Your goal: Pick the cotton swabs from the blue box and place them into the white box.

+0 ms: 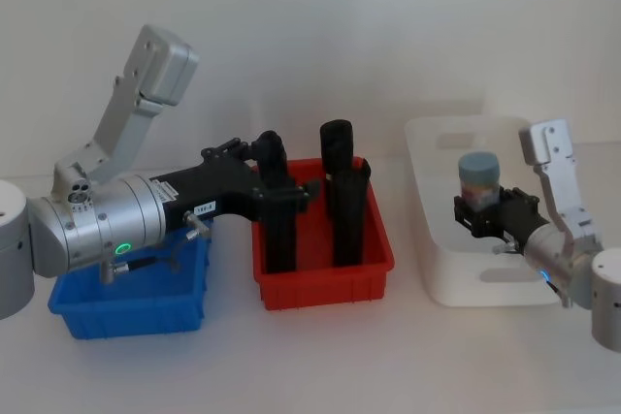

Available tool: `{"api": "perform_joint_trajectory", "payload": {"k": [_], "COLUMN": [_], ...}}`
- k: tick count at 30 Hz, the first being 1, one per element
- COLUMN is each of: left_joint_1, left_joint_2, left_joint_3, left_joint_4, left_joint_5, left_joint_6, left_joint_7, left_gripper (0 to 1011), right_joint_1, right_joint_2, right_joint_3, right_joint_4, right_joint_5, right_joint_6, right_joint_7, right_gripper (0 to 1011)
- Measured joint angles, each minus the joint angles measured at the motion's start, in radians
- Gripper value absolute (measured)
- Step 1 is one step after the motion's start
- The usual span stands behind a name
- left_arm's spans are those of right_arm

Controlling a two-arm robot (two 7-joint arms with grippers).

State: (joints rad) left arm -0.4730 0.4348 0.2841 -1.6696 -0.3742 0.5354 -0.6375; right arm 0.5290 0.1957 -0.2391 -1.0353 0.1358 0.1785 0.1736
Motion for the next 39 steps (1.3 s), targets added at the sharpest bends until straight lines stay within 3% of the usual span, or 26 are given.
{"api": "perform_joint_trajectory", "payload": {"k": [14, 24, 39], "left_joint_1": [0.000, 0.000, 0.000], "left_joint_2": [0.000, 0.000, 0.000], "left_joint_3": [0.000, 0.000, 0.000], "left_joint_4": [0.000, 0.000, 0.000], "left_joint_5": [0.000, 0.000, 0.000], "left_joint_6": [0.000, 0.000, 0.000], "left_joint_7": [0.000, 0.000, 0.000], "left_gripper": [1004, 1004, 1004], "right_joint_1": [0.038, 0.019, -0.061], "right_joint_2": [-0.016, -0.011, 0.017], "right_joint_3": [-0.008, -0.004, 0.011], "right_joint_4": [0.072, 0.024, -0.155], "right_joint_5": [-0.019, -0.008, 0.031], "right_joint_6": [-0.029, -0.062, -0.107], "right_joint_7": [0.015, 0.011, -0.026], "right_gripper": [1000, 1001, 1002]}}
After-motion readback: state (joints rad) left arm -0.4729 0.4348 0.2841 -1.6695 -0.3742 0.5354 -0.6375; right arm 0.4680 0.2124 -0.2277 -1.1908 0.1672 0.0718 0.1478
